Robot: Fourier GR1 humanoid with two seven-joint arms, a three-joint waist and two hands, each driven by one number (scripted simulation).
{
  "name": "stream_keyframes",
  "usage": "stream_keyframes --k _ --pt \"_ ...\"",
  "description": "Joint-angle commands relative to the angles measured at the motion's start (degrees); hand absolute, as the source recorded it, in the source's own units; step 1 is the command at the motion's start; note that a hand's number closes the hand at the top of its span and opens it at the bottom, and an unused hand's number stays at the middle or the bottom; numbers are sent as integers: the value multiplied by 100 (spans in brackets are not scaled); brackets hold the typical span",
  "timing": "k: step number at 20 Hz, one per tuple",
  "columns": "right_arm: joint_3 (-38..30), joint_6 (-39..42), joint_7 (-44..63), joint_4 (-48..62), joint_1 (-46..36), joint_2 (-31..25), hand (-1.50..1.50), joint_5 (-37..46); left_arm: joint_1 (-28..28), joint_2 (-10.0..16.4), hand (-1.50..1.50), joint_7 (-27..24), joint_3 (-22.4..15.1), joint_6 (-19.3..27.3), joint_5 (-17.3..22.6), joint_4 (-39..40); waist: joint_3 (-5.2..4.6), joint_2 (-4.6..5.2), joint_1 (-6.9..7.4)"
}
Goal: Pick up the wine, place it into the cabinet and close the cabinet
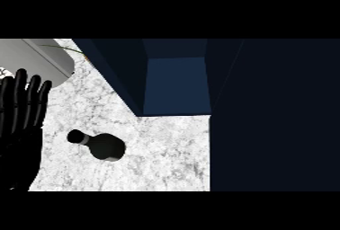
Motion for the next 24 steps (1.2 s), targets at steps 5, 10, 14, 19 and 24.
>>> stream_keyframes --k 5,10,14,19,24 --pt "262 197 47 -514 617 -65 -150 113 -340 475 -150 -206 145 -1612 1914 421 -238 -156 -51" --pt "1071 883 816 -629 1109 -65 -150 -762 253 490 -150 1420 -128 -1905 3717 295 -229 -191 57" --pt "1342 819 1405 -1741 1668 -155 -150 -858 212 1059 -150 2080 574 -1871 5002 116 -227 -183 18" --pt "1308 849 1927 -2913 2335 -354 -150 -1304 355 1611 -150 2760 1185 -1444 6037 -738 -221 -187 27" --pt "1878 208 2485 -3003 1809 -86 -150 -615 570 1849 -150 3155 1708 -1204 6684 -1106 -227 -174 84"
